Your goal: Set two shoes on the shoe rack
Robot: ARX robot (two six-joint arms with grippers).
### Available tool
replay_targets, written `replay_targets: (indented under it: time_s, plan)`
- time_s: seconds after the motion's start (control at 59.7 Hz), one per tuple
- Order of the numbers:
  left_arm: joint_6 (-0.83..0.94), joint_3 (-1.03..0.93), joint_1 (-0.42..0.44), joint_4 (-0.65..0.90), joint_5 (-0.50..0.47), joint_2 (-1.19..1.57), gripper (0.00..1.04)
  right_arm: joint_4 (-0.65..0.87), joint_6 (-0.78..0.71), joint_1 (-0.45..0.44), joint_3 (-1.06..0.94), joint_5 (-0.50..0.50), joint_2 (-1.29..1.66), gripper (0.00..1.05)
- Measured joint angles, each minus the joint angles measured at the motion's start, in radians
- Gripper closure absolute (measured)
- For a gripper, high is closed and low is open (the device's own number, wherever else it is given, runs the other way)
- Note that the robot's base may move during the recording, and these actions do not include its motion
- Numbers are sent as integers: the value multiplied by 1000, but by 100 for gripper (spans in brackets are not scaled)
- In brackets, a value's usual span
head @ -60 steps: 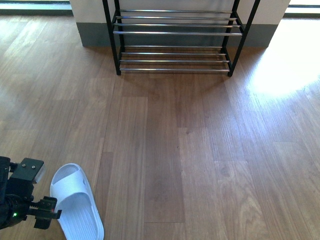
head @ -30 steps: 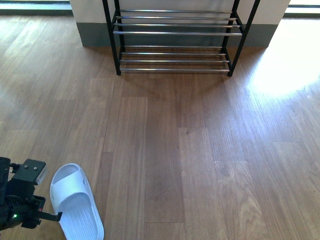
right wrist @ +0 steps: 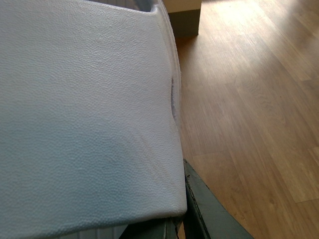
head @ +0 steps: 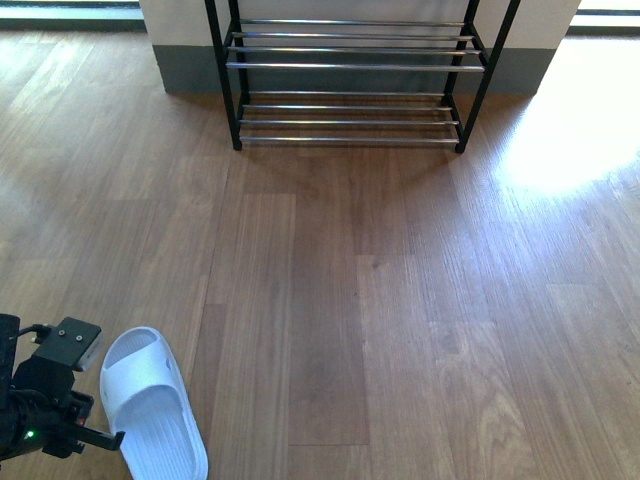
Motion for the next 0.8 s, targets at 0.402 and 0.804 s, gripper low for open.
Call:
replay_targets:
  time_s: [0.402, 0.804]
  plan:
    - [135, 0, 8, 6, 83, 0, 104, 0, 0, 0, 0, 0, 0, 103]
    - [112, -10, 11, 127, 100, 11, 75, 0, 0, 0, 0, 0, 0, 103]
